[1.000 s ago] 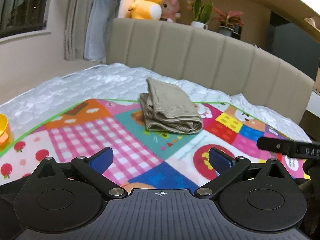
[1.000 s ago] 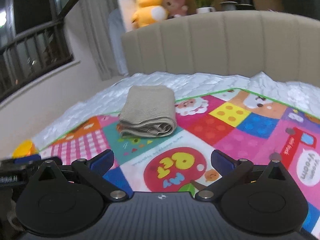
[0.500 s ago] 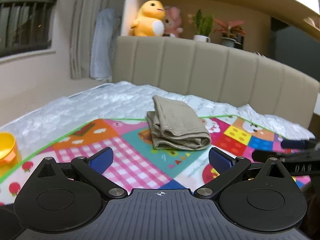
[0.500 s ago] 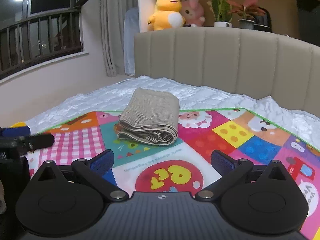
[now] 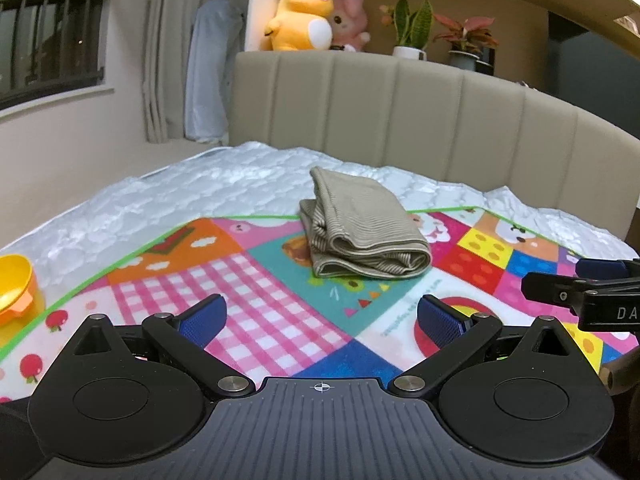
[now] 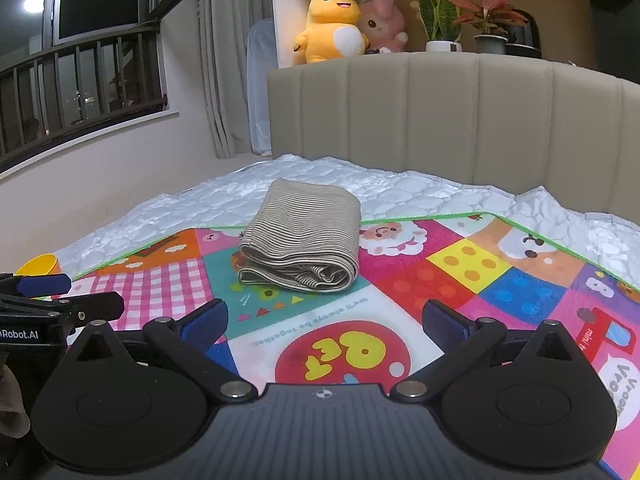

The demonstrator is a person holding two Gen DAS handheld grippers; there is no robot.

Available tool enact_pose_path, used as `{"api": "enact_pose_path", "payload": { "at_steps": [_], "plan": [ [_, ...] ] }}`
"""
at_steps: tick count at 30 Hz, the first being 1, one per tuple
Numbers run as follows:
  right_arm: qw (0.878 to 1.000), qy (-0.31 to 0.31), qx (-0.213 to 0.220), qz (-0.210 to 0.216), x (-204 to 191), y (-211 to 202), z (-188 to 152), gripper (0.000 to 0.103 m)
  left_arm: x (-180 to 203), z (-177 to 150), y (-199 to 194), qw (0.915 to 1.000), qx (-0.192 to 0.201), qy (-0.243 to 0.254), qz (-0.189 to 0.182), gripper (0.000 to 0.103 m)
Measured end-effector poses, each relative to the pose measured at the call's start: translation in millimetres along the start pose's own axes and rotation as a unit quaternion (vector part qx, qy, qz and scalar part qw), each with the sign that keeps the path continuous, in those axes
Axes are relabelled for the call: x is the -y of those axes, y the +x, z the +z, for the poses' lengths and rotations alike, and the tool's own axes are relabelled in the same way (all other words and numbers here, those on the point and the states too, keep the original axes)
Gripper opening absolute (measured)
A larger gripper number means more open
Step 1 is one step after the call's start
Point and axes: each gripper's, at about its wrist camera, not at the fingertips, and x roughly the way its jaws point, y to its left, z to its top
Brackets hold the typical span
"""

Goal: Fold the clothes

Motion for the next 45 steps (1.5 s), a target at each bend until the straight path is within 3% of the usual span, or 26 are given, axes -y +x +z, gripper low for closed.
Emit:
{"api": "enact_pose_path", "payload": {
  "at_steps": [45],
  "plan": [
    [1.0, 0.008, -0.004, 0.001, 2.5, -0.9, -0.4, 0.103, -1.3, 0.2, -2.2, 1.0, 0.004, -0.001, 0.003, 0.103]
  ]
}}
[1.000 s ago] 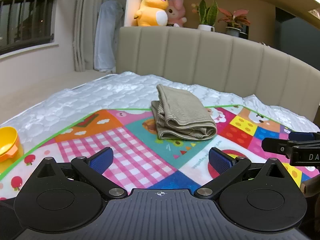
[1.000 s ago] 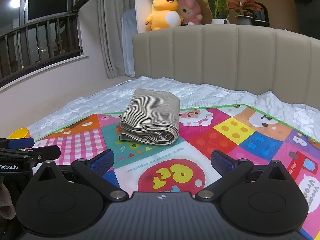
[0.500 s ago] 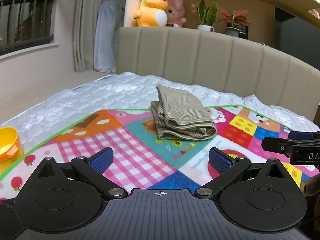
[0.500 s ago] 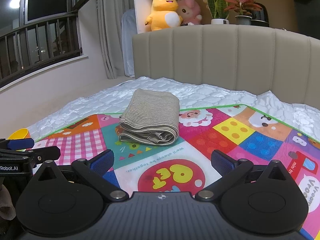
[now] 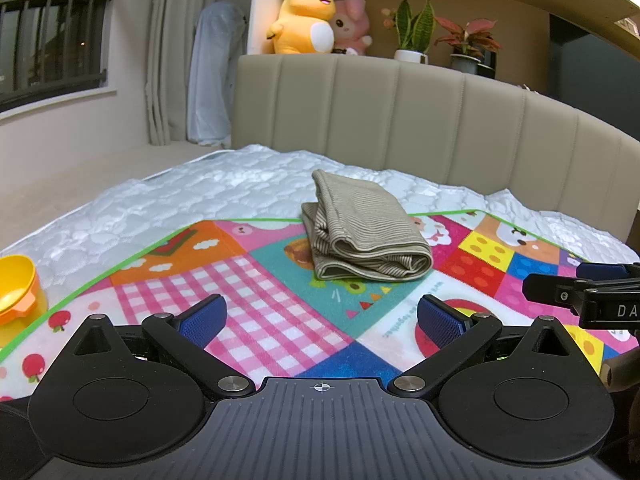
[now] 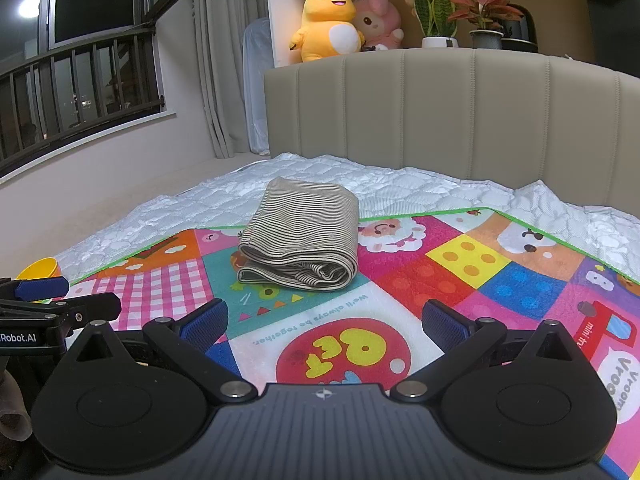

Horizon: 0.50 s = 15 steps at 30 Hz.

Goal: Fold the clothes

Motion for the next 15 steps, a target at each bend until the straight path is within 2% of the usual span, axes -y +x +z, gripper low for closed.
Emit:
{"api": "enact_pose_path", "payload": {
  "at_steps": [15],
  "plan": [
    [1.0, 0.0, 0.0, 0.0, -0.9, -0.2, -0.1, 0.103, -0.7, 0.1, 1.0, 1.0, 0.0, 0.0, 0.002, 0.103]
  ]
}}
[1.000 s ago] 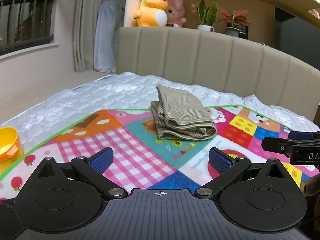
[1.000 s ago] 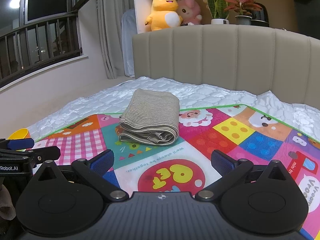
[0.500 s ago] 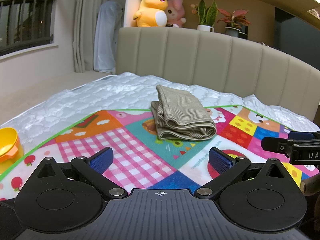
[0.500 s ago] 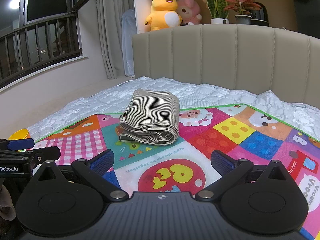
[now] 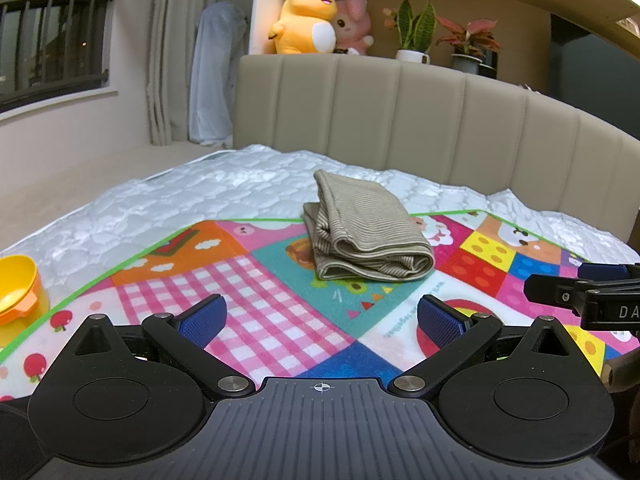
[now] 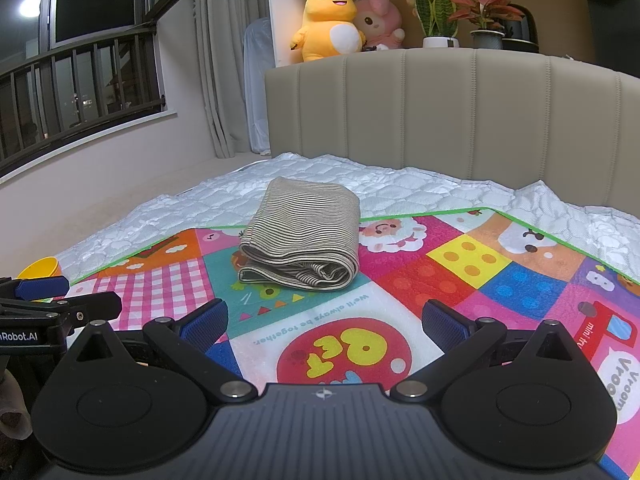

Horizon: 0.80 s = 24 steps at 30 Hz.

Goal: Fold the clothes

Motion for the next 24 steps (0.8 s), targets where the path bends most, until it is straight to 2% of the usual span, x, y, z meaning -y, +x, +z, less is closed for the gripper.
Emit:
{"api": "enact_pose_path", "payload": {
  "at_steps": [24],
  "plan": [
    [1.0, 0.001, -0.003, 0.002, 1.0, 1.5, 0.2, 0.103, -2.2, 0.2, -0.3, 1.0, -0.001, 0.0, 0.001, 0.103]
  ]
}}
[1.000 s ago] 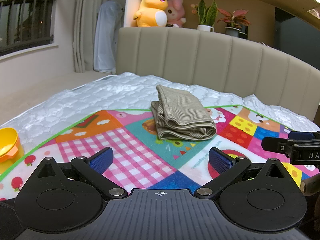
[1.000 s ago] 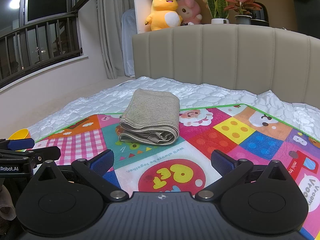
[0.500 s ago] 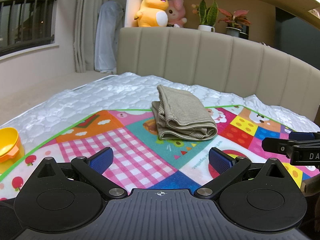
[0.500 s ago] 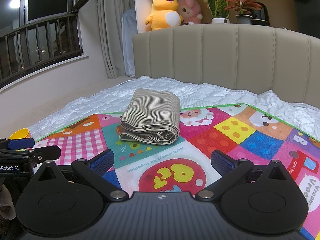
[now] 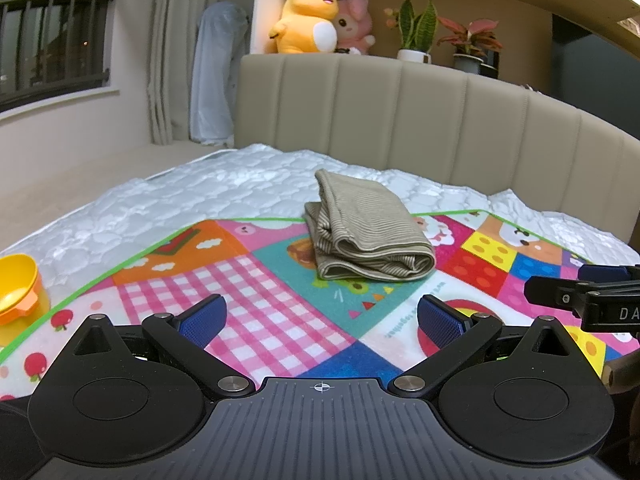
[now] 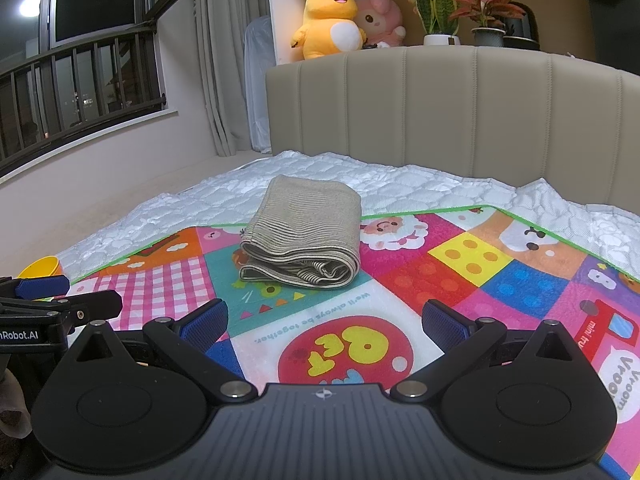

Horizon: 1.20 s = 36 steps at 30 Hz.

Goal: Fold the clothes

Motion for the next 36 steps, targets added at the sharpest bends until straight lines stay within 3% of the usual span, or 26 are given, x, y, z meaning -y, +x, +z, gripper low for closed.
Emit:
{"api": "enact_pose_path", "payload": {
  "at_steps": [36],
  "plan": [
    [1.0, 0.003, -0.003, -0.003, 1.0, 0.2, 0.1, 0.103, -0.7, 0.7, -3.5, 0.9999, 0.01, 0.002, -0.002, 0.103]
  ]
}}
